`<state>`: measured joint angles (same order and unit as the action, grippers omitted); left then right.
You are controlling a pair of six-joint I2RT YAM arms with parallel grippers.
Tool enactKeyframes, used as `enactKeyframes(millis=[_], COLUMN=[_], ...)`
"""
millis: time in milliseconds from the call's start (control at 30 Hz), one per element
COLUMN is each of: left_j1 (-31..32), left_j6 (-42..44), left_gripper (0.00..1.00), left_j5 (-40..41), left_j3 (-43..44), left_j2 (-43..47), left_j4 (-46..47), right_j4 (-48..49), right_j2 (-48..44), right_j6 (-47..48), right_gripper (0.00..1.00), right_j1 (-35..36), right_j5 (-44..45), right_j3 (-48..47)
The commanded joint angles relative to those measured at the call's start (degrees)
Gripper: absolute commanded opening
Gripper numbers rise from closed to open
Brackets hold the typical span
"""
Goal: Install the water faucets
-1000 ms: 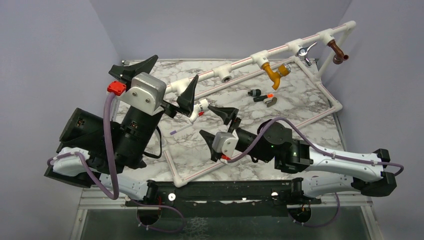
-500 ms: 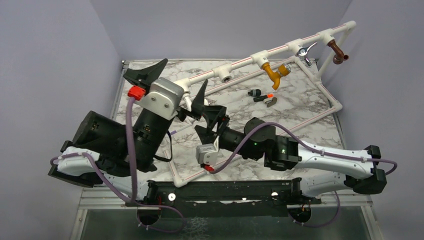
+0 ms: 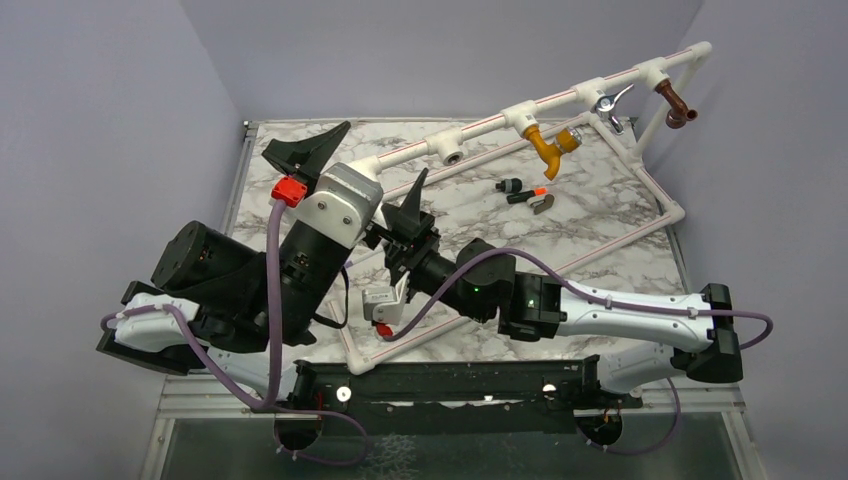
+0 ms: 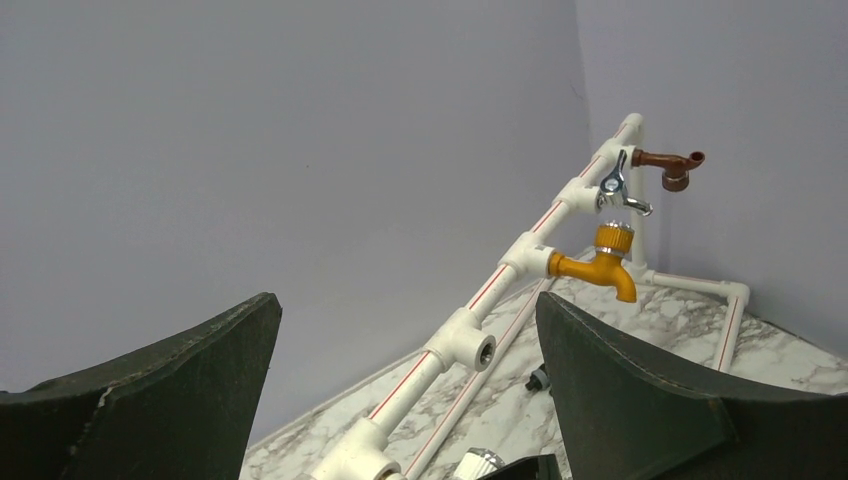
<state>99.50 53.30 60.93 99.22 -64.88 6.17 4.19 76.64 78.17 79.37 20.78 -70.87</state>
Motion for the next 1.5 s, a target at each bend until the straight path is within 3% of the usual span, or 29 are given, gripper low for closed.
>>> enactKeyframes(millis=[0, 367, 433, 533, 567, 733, 867, 967, 1067, 1267, 1467], left_j1=[0.34, 0.35, 0.35, 0.30, 0.26, -0.43, -4.55, -15.37, -24.73, -34.16, -46.08], left_j6=[-1.61, -1.84, -2.11, -2.38, -2.76, -4.67, -9.20, -17.88, -23.04, -28.53, -34.79], left_gripper=[0.99, 0.99, 0.99, 0.99, 0.99, 0.99, 0.99, 0.98, 0.98, 0.98, 0.99], left_j5=[-2.16, -2.18, -2.43, -2.61, -2.73, -4.09, -7.36, -14.90, -20.78, -27.44, -34.13], left_j3=[1.42, 0.36, 0.29, 0.29, 0.20, 0.14, 1.85, 5.67, 6.85, 7.27, 7.46], left_j2=[0.62, 0.62, 0.36, -0.11, -0.23, -1.26, -3.65, -6.89, -8.64, -11.17, -12.34], left_j4=[-1.71, -0.69, -0.85, -0.99, -1.10, -2.19, -5.80, -14.81, -17.81, -19.50, -20.58], right_j4=[5.59, 12.13, 15.50, 21.00, 22.92, 33.92, 41.98, 47.35, 48.72, 49.91, 48.24], right_j2=[0.93, 2.89, 3.07, 2.71, 2.55, 1.69, 1.67, 1.43, 1.42, 1.20, -1.73], right_j6=[4.01, 4.57, 3.78, 1.03, -0.17, -8.84, -17.22, -23.22, -27.69, -35.64, -52.66], right_gripper=[0.66, 0.39, 0.28, 0.03, 0.01, 0.00, 0.00, 0.00, 0.00, 0.01, 0.00], right_j1=[-0.54, -0.88, -0.89, -1.04, -1.10, -1.24, -1.30, -1.62, -1.85, -2.92, -7.12], right_j5=[2.61, 6.37, 7.49, 8.13, 8.22, 7.64, 8.72, 9.84, 10.20, 10.53, 10.68], right_j3=[-0.12, 2.13, 3.54, 6.28, 7.18, 11.36, 13.78, 15.32, 15.55, 16.48, 17.93])
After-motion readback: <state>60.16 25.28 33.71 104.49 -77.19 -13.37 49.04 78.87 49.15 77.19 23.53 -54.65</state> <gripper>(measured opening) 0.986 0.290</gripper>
